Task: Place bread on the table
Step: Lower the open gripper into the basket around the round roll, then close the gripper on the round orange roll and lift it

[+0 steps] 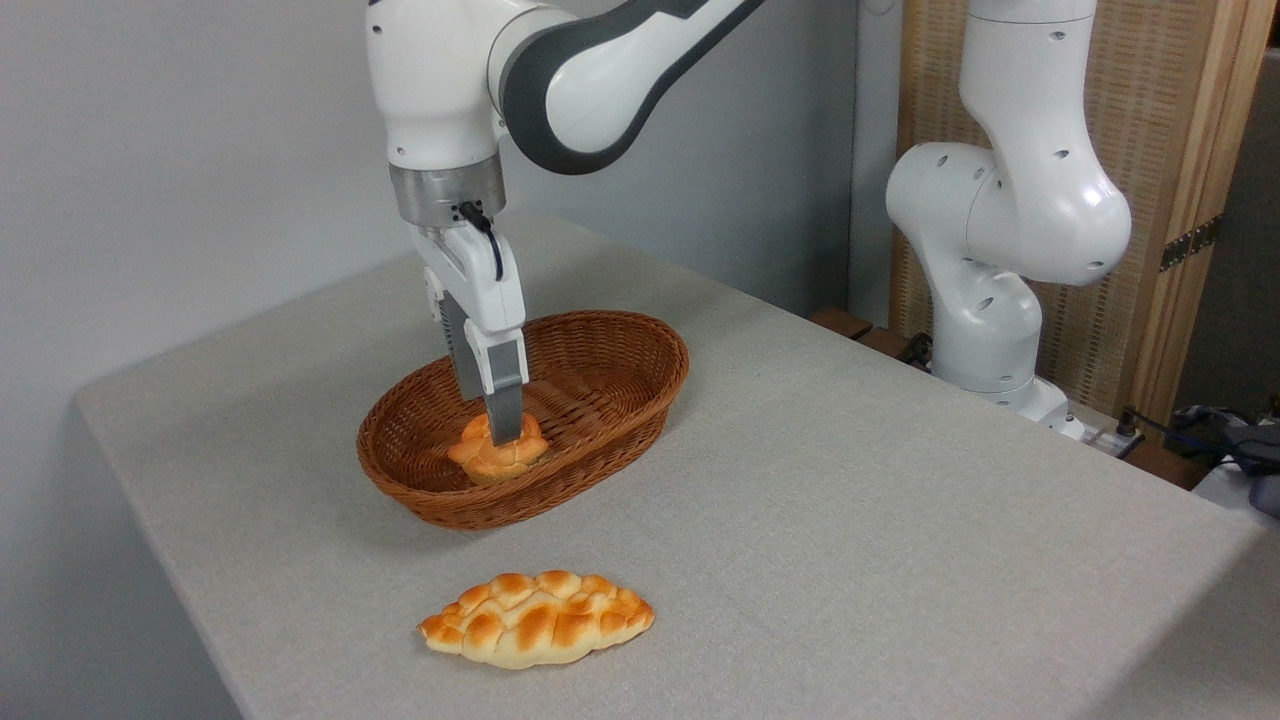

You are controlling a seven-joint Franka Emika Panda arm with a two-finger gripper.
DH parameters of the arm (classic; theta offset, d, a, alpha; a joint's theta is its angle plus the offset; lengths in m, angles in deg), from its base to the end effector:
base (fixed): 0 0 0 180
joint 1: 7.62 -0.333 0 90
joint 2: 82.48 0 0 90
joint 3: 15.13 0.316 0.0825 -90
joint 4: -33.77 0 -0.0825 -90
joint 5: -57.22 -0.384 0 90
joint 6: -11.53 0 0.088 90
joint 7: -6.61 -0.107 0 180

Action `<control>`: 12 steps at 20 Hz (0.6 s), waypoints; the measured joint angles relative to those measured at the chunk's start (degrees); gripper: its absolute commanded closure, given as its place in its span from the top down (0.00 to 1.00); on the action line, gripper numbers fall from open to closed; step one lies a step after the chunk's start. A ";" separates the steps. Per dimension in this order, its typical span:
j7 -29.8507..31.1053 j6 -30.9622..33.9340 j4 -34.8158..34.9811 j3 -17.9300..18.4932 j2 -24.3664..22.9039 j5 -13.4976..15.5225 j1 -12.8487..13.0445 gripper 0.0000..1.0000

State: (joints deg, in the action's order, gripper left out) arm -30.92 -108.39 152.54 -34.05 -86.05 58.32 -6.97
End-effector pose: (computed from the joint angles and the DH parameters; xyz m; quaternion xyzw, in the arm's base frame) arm 0.5098 -0.1847 0.4634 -0.8798 0.4737 -0.0388 0.0077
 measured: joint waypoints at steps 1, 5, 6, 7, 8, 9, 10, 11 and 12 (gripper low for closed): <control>-0.66 -0.01 0.25 0.00 0.04 0.00 0.00 1.00; -1.68 -1.43 0.95 0.00 0.76 0.00 0.00 1.00; -1.87 -2.27 1.25 0.00 0.98 0.00 0.00 1.00; -2.12 -3.13 1.62 0.00 1.18 0.00 0.00 1.00; -2.50 -3.88 2.01 0.00 1.35 0.00 0.00 1.00; -2.87 -4.38 2.32 0.00 1.47 0.00 0.00 1.00; -3.14 -4.57 2.55 0.00 1.50 0.00 0.00 1.00; -3.41 -4.60 2.74 0.00 1.49 0.00 0.00 0.97; -3.66 -4.61 2.91 0.00 1.49 0.00 0.00 0.83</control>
State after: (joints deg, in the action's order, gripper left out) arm -34.58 -113.00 155.46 -34.05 -84.56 58.32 -6.97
